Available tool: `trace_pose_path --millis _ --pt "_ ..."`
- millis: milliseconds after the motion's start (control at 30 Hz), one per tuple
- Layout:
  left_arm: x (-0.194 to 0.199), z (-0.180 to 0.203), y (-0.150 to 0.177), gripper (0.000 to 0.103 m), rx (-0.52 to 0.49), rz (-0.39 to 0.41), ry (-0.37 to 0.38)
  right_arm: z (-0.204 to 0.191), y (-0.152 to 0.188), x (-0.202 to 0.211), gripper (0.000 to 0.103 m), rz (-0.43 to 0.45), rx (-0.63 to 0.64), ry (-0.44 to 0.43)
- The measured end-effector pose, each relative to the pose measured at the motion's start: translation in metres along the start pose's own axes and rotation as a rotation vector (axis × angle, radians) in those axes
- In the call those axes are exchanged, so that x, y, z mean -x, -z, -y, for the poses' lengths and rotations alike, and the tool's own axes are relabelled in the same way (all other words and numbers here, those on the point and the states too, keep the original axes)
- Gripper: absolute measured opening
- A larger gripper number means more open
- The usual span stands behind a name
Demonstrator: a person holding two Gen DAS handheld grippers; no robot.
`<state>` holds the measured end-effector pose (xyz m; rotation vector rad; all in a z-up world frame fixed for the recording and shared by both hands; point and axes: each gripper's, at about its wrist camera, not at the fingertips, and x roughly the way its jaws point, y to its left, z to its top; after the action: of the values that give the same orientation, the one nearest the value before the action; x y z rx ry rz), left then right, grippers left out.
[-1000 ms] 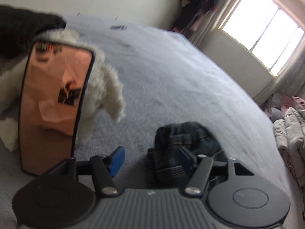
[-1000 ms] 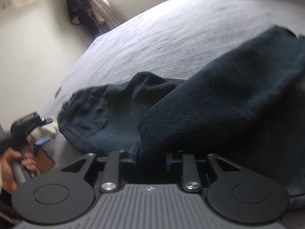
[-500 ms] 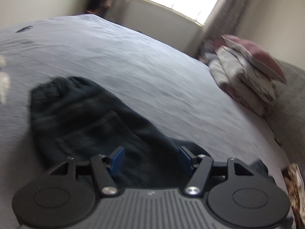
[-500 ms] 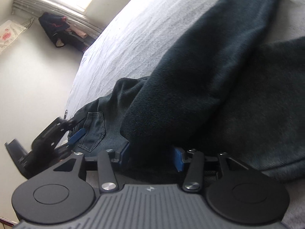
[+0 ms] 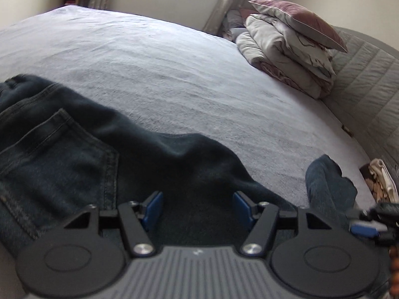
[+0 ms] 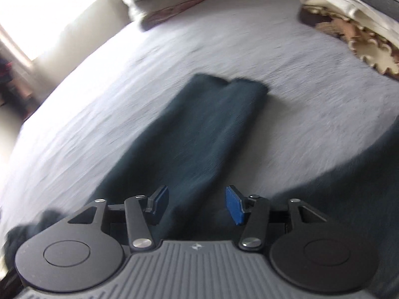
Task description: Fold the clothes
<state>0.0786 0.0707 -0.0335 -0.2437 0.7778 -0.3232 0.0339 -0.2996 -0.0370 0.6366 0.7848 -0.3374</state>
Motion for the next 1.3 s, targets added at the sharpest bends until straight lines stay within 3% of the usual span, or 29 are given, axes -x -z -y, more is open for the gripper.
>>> trace_pose_path --millis 267,300,333,400,567,833,1000,1300 --pt "-0.003 -0.009 -0.003 0.064 0.009 -0.01 0.03 -0.006 -0.011 -0.024 0.05 0.111 0.007 0.048" --pt "-0.004 -0.009 -0.002 0.064 0.008 -0.01 0.029 -0.007 -0.013 -0.024 0.037 0.119 0.022 0.054" --pt "-0.004 -0.008 -0.002 0.064 0.005 -0.009 0.028 -0.007 -0.014 -0.024 0.017 0.127 0.038 0.06" --pt "-0.005 -0.006 -0.001 0.065 -0.008 -0.007 0.022 -0.009 -0.019 -0.019 0.011 0.16 0.058 0.06" --pt "0.0 -0.005 -0.002 0.064 -0.024 -0.003 0.027 -0.015 -0.021 0.019 0.01 0.277 0.118 0.097" --pt "0.015 -0.009 -0.007 0.064 -0.011 0.015 0.073 -0.005 -0.025 0.081 0.01 0.298 0.111 0.133" --pt "0.021 -0.007 -0.006 0.063 -0.003 0.016 0.115 0.0 -0.01 0.12 0.01 0.32 0.139 0.153" --pt "0.034 0.0 0.005 0.063 -0.074 0.003 0.141 0.038 0.032 0.133 0.01 0.204 0.128 0.242"
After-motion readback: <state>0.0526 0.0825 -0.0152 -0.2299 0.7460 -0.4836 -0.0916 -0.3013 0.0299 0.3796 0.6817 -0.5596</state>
